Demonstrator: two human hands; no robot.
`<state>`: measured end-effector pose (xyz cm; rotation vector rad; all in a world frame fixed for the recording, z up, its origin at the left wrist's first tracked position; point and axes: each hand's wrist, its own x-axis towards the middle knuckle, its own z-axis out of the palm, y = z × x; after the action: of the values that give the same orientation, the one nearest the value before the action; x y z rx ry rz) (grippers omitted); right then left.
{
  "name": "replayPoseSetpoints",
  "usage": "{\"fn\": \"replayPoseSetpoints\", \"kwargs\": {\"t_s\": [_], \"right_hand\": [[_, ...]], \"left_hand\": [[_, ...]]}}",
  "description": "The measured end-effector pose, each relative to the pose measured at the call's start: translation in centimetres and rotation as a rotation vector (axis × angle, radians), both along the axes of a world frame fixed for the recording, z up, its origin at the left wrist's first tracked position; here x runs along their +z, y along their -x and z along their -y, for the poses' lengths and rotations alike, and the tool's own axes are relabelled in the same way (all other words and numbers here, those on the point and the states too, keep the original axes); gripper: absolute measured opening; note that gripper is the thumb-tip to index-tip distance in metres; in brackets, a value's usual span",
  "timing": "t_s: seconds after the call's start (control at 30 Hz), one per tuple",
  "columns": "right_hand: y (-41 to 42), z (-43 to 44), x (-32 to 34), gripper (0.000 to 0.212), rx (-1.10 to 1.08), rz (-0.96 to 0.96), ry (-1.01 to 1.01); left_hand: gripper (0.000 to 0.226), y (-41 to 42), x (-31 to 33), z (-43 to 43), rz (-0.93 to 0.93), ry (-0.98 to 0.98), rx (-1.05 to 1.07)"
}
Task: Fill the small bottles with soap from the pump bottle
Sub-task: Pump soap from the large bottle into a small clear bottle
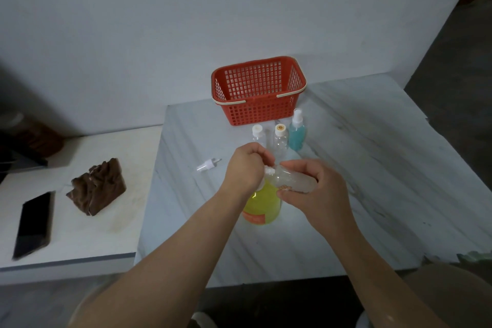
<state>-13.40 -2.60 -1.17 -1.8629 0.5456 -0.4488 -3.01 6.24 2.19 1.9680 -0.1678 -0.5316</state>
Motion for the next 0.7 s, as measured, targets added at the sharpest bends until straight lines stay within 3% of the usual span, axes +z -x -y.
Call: {"fn": "replayPoseSetpoints", "kwargs": {"t_s": [0.7], "right_hand": [[0.6,-0.4,0.9,0.046,-0.002,0.013,-0.007]], "left_hand": [[0.029,0.0,1.2,-0.1,-0.038,0.111,0.050]]}}
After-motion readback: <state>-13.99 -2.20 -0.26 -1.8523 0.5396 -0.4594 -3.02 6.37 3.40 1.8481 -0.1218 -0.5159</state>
